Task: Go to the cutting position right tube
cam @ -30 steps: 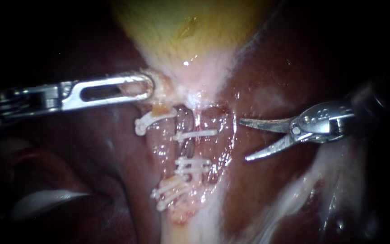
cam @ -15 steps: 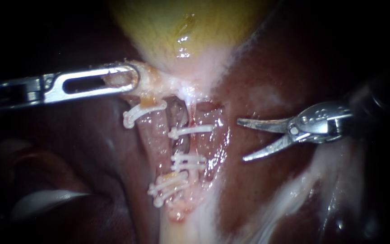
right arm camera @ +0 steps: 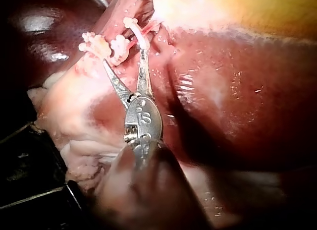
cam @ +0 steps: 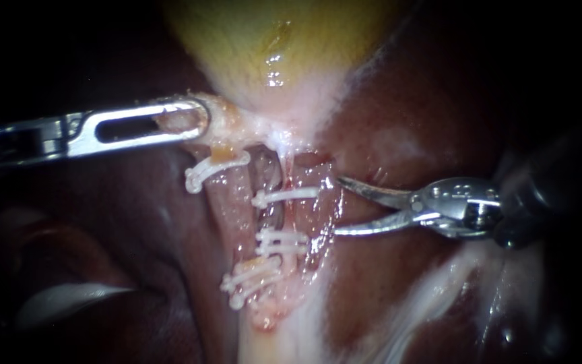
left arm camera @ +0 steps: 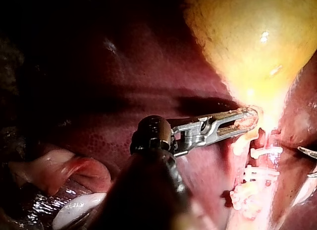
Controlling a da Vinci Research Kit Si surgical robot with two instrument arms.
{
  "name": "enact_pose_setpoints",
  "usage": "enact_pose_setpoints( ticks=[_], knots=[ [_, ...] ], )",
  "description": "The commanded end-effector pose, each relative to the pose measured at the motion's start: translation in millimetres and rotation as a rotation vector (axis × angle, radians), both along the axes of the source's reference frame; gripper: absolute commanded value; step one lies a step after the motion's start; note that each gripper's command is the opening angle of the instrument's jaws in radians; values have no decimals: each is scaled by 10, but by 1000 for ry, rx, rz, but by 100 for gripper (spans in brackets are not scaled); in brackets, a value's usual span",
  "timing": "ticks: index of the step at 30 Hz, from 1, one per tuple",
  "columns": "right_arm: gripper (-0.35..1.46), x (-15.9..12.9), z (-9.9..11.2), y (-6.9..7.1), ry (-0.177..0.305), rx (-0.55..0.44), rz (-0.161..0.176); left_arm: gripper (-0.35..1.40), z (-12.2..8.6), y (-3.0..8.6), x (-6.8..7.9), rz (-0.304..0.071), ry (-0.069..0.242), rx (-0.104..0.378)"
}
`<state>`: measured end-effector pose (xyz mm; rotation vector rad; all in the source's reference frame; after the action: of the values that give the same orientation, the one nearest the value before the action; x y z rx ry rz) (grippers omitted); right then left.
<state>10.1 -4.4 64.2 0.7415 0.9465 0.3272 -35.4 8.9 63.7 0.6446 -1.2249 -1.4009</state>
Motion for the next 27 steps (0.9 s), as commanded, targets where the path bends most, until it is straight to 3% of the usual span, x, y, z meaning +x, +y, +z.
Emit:
enact_pose_setpoints(
  ticks=[1, 9, 15, 21, 27],
  knots=[
    [144, 1, 1, -1, -9, 20, -9, -35, 1, 0, 0, 0, 1, 0],
    [141, 4, 6, -8, -74, 153, -44, -35, 0, 0, 0, 0, 1, 0],
    [141, 11, 14, -10, -97, 218, -57, -35, -1, -1, -1, -3, 3, 0],
    [141, 21, 24, -6, -119, 269, -48, -35, -1, -1, -1, -4, 4, 0],
    [141, 23, 32, 0, -149, 335, -17, -35, -2, -2, -1, -2, 2, 0]
  ],
)
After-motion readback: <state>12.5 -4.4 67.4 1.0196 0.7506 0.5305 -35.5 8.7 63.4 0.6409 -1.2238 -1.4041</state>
